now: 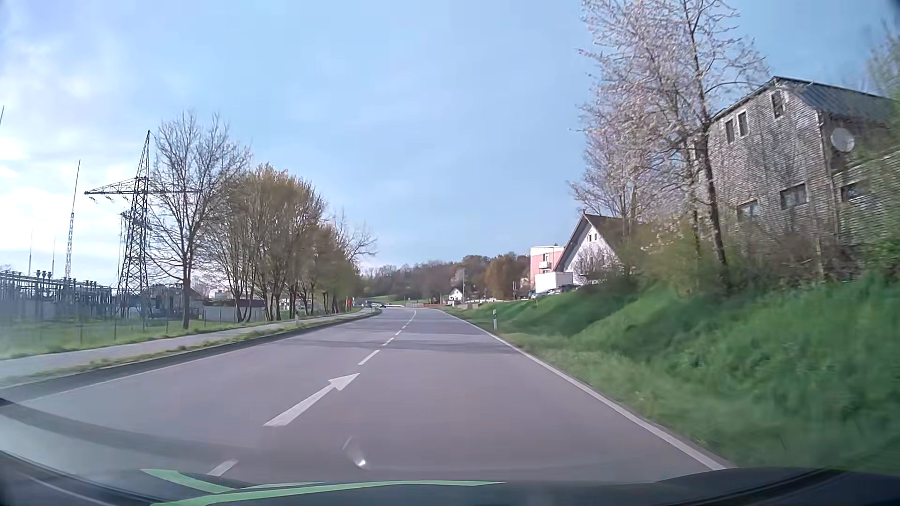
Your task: Follow the waypoints while adhering to traffic rules and regulations
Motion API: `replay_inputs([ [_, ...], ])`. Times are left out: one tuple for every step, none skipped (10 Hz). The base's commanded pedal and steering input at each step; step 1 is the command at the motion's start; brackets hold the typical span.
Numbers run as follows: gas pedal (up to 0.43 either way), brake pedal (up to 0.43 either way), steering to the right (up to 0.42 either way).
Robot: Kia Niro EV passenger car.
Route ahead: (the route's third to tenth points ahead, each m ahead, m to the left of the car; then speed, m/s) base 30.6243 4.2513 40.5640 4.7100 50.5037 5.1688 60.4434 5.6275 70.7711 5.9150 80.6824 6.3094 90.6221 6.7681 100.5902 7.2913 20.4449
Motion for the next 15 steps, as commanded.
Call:
replay_inputs([
  [0.260, 0.000, -0.005],
  [0.260, 0.000, -0.005],
  [0.260, 0.000, -0.005],
  [0.260, 0.000, -0.005],
  [0.260, 0.000, -0.005],
  [0.260, 0.000, -0.004],
  [0.260, 0.000, -0.004],
  [0.260, 0.000, -0.004],
  [0.260, 0.000, -0.005],
  [0.260, 0.000, -0.005],
  [0.260, 0.000, -0.004],
  [0.260, 0.000, -0.005],
  [0.260, 0.000, -0.004],
  [0.260, 0.000, -0.005],
  [0.260, 0.000, -0.005],
])
